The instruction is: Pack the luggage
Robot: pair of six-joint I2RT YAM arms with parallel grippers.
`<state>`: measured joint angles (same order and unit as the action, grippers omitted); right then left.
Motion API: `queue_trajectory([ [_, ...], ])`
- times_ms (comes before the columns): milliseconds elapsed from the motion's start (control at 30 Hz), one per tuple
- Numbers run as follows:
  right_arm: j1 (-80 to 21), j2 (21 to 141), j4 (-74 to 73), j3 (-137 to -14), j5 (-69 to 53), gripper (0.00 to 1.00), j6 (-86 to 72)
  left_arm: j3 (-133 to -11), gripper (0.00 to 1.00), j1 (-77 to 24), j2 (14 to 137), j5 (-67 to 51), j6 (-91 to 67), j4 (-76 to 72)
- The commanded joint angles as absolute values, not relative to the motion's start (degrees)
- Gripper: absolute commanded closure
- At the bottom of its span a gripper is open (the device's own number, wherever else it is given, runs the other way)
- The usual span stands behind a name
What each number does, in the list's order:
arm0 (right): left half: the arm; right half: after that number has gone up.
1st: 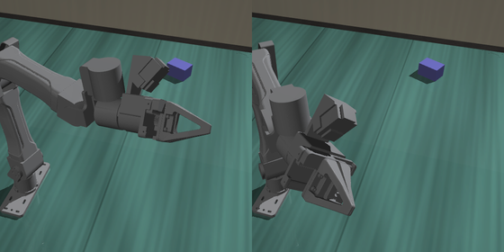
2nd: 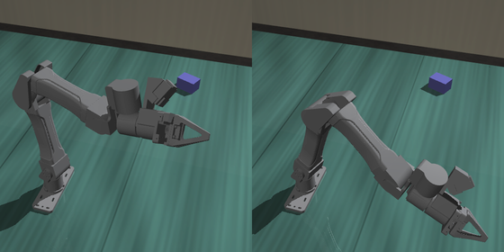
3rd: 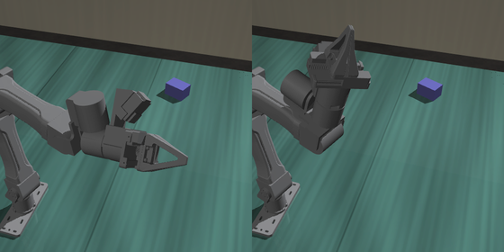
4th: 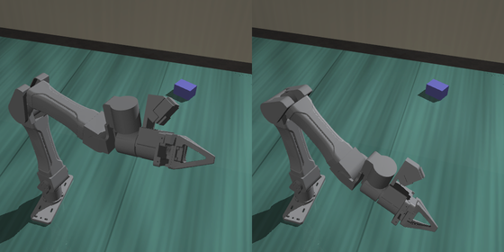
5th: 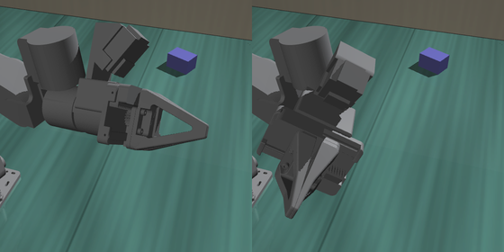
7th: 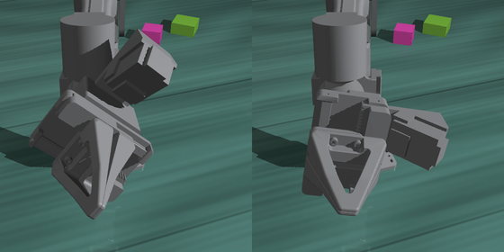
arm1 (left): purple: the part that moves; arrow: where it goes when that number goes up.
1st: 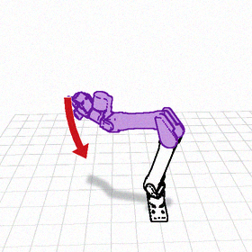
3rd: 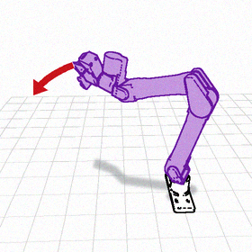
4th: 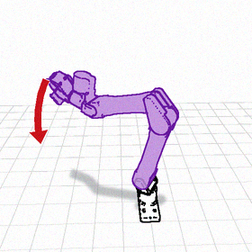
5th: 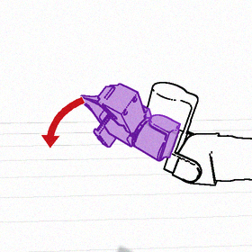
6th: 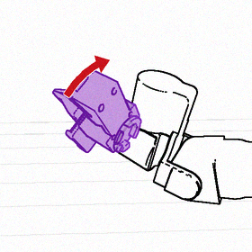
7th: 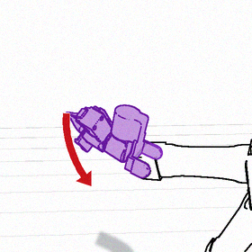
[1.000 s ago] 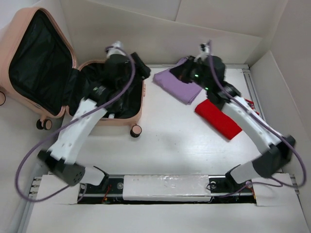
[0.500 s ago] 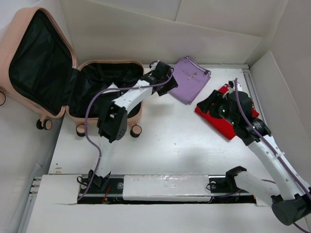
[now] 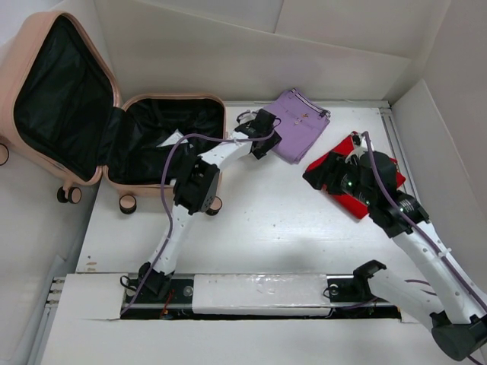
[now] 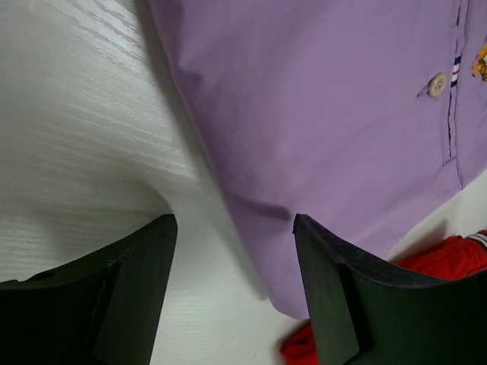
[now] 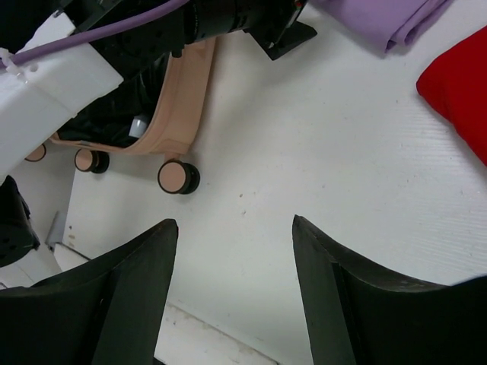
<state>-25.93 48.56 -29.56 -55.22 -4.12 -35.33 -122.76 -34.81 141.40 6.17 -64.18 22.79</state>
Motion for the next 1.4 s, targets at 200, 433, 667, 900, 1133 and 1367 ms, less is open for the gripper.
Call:
queue_trajectory([
  [200, -25.9, 45.4, -31.9, -56.8, -5.7, 0.32, -32.9, -129.1, 0.40, -35.1, 147.2, 9.9, -72.1, 24.9],
  [433, -24.8, 43.9, -35.1, -60.5, -5.7, 0.32, -31.7, -134.2, 0.44, -35.1, 152.6, 11.4, -75.3, 24.6],
  [667, -24.3, 41.3, -37.5, -61.5, -5.7, 0.32, -31.1, -134.2, 0.70, -33.8, 153.1, 12.0, -76.6, 22.2],
  [900, -24.3, 40.2, -39.1, -64.6, -5.0, 0.32, -30.6, -135.4, 1.00, -33.1, 152.1, 11.3, -70.2, 21.0],
  [1133, -24.3, 41.9, -35.7, -66.2, -6.1, 0.33, -30.6, -134.2, 1.00, -34.4, 139.6, 11.3, -55.1, 19.7],
  [1367, -23.7, 44.6, -30.3, -64.5, -8.0, 0.33, -31.6, -127.8, 1.00, -31.5, 122.5, 7.5, -43.0, 20.4],
])
